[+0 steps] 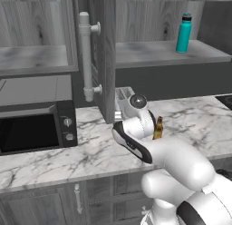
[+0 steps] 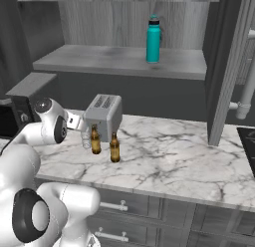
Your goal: Sort all alcoholic drinks to one cabinet, and non-alcoholic drinks to the other.
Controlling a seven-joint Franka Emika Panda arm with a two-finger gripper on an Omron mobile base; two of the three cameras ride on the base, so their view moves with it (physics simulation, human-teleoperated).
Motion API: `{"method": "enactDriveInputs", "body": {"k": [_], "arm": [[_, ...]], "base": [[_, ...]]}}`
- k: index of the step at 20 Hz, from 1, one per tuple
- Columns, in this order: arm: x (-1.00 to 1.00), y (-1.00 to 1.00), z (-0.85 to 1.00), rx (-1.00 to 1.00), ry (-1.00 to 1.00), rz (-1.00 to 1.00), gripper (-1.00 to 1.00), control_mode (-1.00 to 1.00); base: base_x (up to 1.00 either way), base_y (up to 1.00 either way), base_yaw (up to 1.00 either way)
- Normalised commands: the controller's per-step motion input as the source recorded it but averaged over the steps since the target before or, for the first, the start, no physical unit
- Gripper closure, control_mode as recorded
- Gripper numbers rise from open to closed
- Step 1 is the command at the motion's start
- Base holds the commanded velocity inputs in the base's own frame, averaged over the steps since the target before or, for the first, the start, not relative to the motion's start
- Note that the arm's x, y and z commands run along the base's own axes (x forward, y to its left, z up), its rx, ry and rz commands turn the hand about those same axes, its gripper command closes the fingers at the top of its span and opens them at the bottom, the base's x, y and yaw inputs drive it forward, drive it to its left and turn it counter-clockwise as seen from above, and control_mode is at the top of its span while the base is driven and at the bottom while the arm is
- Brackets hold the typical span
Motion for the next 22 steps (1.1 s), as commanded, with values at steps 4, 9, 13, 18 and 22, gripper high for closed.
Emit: {"method": "enactDriveInputs", "body": {"k": [4,9,13,18,22], "arm": [[0.07,0.00,-0.08,0.00,0.00,-0.02,-1.00,-1.00],[0.09,0.00,-0.06,0.00,0.01,-0.01,-1.00,-1.00],[0.14,0.00,-0.10,0.00,0.01,-0.01,-1.00,-1.00],[0.16,0.00,-0.12,0.00,0.02,-0.01,-1.00,-1.00],[0.18,0.00,-0.16,0.00,0.01,-0.01,-1.00,-1.00]], "base": [[0.00,0.00,0.00],[0.00,0.00,0.00],[0.00,0.00,0.00],[0.00,0.00,0.00],[0.00,0.00,0.00]]}}
